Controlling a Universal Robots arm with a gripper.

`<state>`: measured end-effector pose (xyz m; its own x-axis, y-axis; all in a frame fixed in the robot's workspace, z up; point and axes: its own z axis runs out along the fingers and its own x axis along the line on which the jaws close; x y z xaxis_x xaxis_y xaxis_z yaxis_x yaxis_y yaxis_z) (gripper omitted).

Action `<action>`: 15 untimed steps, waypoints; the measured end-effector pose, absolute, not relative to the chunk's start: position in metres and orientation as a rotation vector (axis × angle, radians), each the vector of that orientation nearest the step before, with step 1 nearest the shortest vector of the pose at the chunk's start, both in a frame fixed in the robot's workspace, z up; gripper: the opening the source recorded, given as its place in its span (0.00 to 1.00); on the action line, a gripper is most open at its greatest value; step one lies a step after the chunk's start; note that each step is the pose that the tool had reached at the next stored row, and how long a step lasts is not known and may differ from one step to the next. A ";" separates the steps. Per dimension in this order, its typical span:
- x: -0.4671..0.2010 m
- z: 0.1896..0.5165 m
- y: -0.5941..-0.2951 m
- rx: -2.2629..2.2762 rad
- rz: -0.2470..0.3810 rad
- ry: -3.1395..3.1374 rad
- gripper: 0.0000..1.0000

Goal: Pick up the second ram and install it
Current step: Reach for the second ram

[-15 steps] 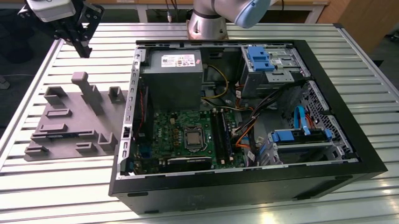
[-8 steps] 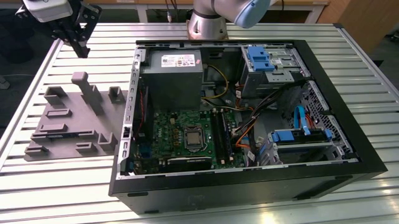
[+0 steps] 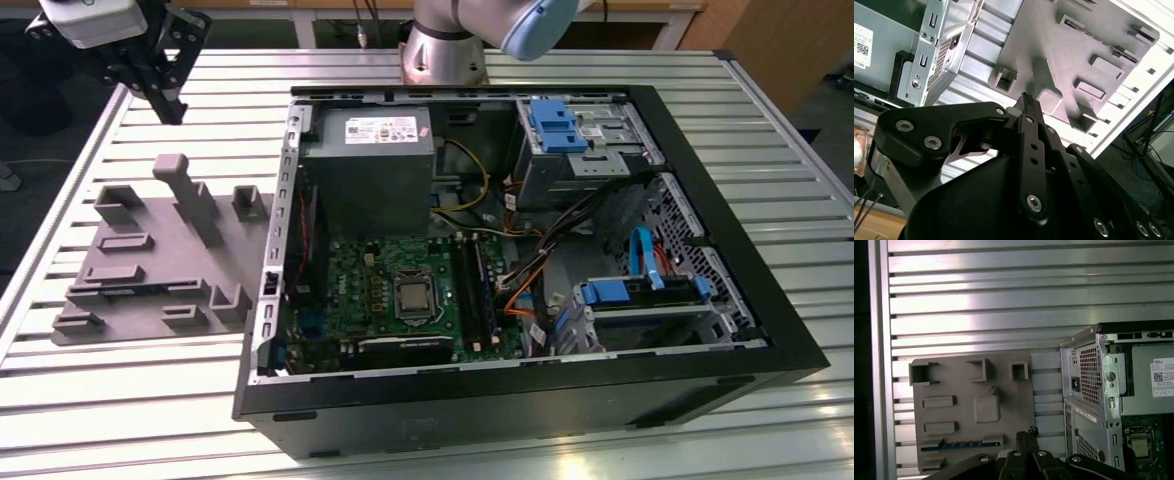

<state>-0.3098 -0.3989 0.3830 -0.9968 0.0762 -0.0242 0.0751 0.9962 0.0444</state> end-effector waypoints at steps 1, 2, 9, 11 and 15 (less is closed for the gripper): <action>-0.310 0.383 -0.399 0.118 0.068 3.113 0.11; -0.311 0.383 -0.399 0.118 0.068 3.113 0.11; -0.315 0.383 -0.399 0.118 0.068 3.113 0.11; -0.316 0.383 -0.399 0.118 0.068 3.113 0.11; -0.319 0.383 -0.399 0.118 0.068 3.113 0.11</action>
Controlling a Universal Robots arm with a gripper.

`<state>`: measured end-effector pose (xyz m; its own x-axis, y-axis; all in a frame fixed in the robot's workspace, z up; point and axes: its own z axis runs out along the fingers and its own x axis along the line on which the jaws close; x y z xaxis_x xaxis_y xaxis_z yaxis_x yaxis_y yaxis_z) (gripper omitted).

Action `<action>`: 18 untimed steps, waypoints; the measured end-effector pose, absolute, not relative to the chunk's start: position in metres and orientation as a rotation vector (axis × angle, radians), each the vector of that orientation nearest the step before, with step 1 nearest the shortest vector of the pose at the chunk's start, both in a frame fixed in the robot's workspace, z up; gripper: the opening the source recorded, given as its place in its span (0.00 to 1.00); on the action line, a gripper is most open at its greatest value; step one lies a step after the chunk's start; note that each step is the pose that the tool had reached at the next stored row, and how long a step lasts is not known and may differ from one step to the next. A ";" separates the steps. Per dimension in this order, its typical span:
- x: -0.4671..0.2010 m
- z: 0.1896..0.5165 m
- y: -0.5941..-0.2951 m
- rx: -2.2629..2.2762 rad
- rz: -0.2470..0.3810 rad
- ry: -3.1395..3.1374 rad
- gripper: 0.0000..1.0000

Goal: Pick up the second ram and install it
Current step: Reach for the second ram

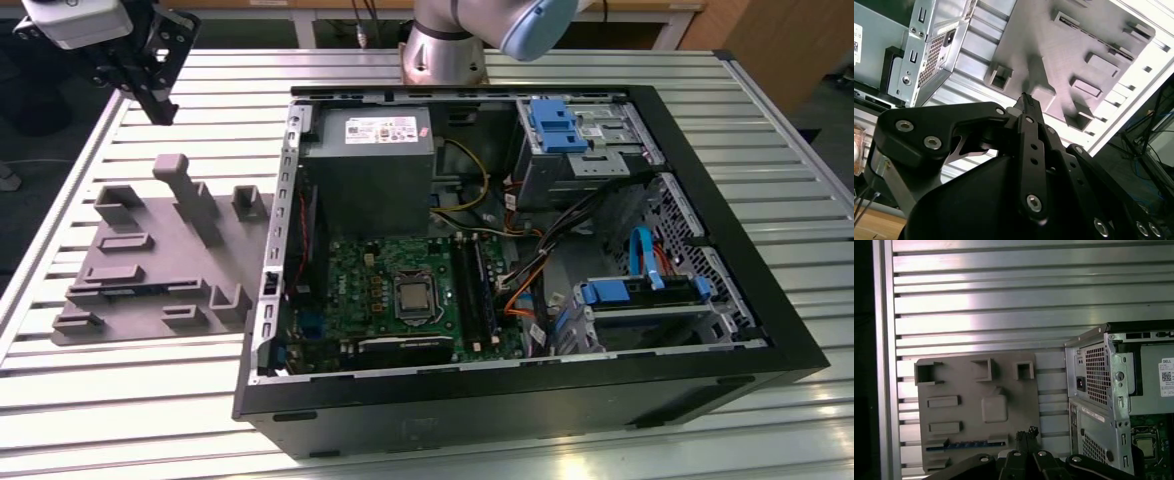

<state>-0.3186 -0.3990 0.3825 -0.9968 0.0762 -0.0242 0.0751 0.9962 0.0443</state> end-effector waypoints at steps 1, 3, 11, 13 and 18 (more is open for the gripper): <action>-0.319 0.382 -0.399 0.118 0.068 3.113 0.11; -0.320 0.382 -0.399 0.118 0.068 3.113 0.11; -0.324 0.382 -0.399 0.118 0.068 3.113 0.11; -0.325 0.382 -0.399 0.118 0.068 3.113 0.11; -0.327 0.382 -0.399 0.118 0.068 3.113 0.11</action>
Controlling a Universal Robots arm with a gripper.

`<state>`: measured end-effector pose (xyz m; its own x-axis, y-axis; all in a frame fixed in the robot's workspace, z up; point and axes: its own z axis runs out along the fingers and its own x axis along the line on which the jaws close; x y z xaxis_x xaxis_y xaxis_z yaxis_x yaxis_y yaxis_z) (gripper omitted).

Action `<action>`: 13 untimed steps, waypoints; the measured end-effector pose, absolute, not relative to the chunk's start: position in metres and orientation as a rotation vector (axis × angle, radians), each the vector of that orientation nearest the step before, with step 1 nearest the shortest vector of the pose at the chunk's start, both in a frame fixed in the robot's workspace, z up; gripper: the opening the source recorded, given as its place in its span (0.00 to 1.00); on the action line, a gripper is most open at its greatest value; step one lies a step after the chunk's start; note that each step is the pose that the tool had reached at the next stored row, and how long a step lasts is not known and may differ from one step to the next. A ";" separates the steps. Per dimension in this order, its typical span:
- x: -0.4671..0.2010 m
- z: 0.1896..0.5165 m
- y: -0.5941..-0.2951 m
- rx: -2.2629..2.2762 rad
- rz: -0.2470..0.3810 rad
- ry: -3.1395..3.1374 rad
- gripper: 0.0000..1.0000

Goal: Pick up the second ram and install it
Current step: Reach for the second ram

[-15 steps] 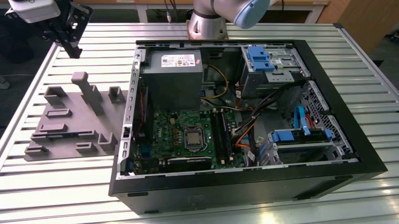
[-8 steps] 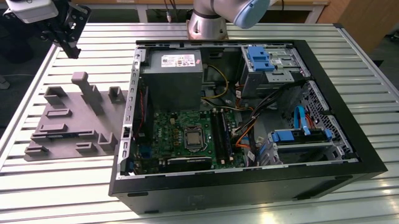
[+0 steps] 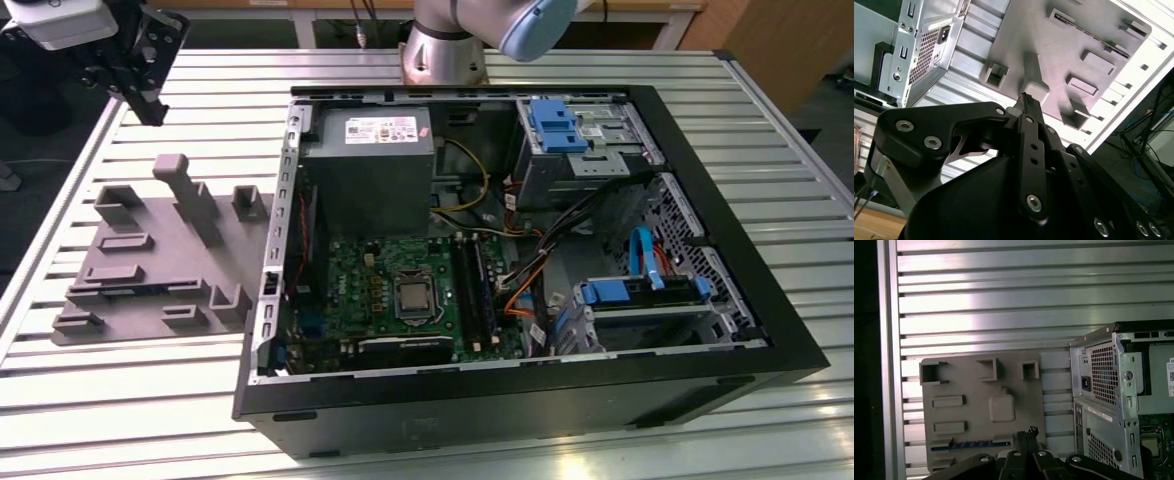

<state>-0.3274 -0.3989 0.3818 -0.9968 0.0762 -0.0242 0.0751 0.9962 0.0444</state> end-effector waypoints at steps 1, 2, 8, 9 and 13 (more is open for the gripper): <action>-0.328 0.382 -0.399 0.118 0.068 3.113 0.11; -0.328 0.382 -0.399 0.118 0.068 3.113 0.11; -0.331 0.382 -0.399 0.118 0.068 3.113 0.11; -0.332 0.382 -0.399 0.118 0.068 3.113 0.11; -0.335 0.381 -0.399 0.118 0.068 3.113 0.11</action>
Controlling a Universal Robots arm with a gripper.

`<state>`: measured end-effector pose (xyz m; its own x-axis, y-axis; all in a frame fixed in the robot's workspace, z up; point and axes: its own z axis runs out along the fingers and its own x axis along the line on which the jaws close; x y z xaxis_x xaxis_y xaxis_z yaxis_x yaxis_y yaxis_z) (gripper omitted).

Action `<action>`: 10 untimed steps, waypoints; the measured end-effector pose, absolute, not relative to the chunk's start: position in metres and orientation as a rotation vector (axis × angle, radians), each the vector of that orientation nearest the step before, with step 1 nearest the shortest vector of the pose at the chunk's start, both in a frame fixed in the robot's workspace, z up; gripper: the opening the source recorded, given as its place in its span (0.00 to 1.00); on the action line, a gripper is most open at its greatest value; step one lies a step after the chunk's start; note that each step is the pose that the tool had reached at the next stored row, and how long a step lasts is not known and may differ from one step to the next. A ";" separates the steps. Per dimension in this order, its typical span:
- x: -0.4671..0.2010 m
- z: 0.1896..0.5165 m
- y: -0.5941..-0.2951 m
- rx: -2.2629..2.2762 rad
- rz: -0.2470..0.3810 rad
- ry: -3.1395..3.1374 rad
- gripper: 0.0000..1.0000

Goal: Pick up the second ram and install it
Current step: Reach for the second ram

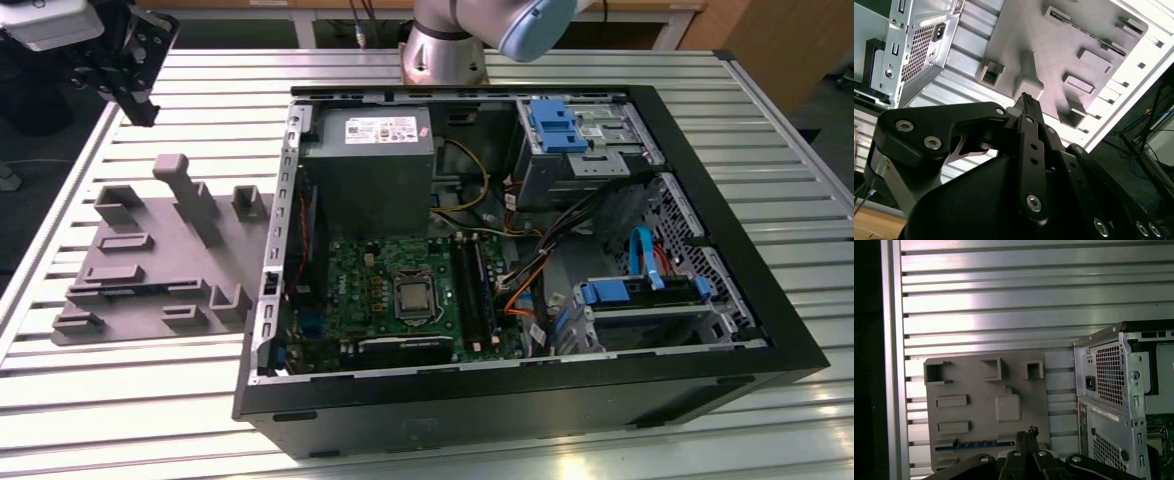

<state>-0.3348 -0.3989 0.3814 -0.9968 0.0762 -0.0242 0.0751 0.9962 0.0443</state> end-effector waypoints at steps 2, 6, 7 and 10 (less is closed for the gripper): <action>-0.337 0.381 -0.399 0.118 0.068 3.113 0.11; -0.341 0.381 -0.399 0.118 0.068 3.113 0.11; -0.342 0.381 -0.399 0.118 0.068 3.113 0.11; -0.345 0.381 -0.399 0.118 0.068 3.113 0.11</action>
<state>-0.3451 -0.3989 0.3809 -0.9968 0.0763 -0.0242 0.0752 0.9962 0.0444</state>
